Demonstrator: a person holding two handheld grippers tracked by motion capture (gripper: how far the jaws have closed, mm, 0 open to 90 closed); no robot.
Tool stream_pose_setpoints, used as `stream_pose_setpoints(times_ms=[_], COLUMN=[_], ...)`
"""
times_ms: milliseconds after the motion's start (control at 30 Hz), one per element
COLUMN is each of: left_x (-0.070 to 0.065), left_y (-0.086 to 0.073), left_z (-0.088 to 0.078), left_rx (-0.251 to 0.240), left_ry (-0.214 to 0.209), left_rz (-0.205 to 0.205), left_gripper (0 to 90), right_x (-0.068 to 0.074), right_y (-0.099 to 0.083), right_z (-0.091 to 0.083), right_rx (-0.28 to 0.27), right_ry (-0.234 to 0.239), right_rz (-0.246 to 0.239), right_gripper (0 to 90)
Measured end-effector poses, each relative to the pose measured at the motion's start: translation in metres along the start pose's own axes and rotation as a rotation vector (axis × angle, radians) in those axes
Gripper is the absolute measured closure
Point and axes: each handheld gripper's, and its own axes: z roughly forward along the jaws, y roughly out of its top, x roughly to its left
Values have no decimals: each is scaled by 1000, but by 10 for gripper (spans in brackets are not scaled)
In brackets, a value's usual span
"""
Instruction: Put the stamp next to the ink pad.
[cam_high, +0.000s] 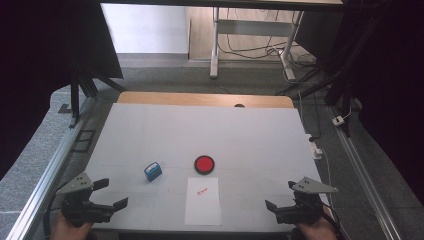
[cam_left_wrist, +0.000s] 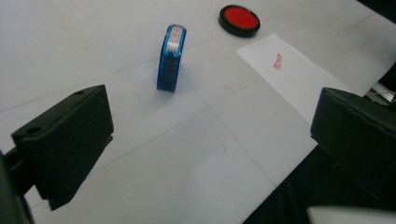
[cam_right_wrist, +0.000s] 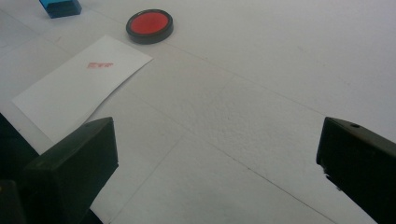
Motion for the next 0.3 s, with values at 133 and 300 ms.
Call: stream_pose_setpoints(times_ms=[133,300], left_x=[-3,-4], left_y=[-4,-4], left_z=[1,1], left_rx=[54,43], left_ry=[49,57], left_rz=[13,16], left_gripper=[0,0], right_x=[0,1], right_y=[-1,-1], right_z=[-1,0], right_rx=[4,11], right_ry=[-6,-10], right_rz=[-1,-6], right_gripper=[0,0])
